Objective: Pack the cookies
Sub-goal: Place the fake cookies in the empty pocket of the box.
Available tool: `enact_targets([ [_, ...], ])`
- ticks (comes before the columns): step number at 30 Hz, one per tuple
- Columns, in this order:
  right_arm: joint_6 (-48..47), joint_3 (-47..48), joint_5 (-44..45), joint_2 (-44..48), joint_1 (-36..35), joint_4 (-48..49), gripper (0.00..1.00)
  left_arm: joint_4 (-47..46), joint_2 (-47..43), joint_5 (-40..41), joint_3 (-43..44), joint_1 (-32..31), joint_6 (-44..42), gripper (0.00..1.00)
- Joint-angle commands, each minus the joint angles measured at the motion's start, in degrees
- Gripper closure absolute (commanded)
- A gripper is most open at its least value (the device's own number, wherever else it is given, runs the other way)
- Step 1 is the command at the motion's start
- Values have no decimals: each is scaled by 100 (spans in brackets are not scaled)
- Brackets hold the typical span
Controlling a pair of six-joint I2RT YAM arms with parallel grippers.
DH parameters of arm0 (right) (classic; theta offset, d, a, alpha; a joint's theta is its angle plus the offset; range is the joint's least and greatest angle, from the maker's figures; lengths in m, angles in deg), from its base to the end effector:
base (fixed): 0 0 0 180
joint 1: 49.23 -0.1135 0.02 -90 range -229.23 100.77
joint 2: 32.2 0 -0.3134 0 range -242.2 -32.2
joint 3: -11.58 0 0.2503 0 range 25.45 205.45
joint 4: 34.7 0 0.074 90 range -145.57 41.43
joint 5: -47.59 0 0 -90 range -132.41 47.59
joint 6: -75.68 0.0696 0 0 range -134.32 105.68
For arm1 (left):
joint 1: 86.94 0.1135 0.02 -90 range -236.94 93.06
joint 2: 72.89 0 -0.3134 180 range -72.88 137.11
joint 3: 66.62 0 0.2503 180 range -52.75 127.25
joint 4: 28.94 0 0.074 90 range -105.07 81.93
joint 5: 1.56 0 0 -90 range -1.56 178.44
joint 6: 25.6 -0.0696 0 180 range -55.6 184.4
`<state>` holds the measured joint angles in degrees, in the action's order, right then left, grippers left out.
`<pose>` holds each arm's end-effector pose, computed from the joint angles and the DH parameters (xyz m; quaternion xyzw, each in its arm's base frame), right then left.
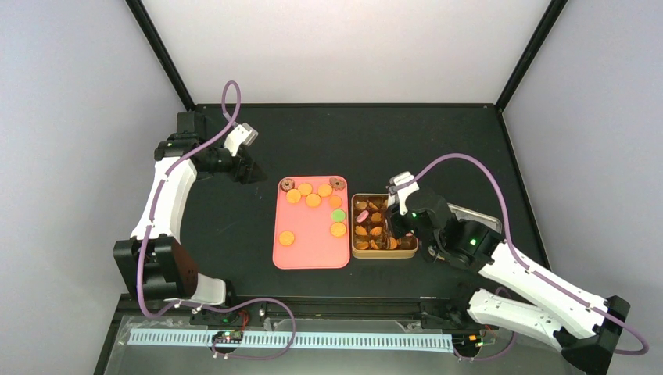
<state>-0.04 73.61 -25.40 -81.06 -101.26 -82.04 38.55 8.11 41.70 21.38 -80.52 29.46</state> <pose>0.1230 0.1245 0.3276 -0.2172 0.8493 0.1438 0.4591 0.2833 -0.0191 0.3476 0.3166 0.8355 -0.2763 0.3542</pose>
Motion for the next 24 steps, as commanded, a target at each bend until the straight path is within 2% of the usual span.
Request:
enact_targets([
  [1,279,-58,177,136,11,-130,85,119,-57,-195,251,49,-126,22],
  [5,240,-95,259,173,15,-45,72,132,-57,-182,260,45,-153,22],
  [24,0,-147,333,243,17,260,68,128,-5,-186,320,46,-118,22],
])
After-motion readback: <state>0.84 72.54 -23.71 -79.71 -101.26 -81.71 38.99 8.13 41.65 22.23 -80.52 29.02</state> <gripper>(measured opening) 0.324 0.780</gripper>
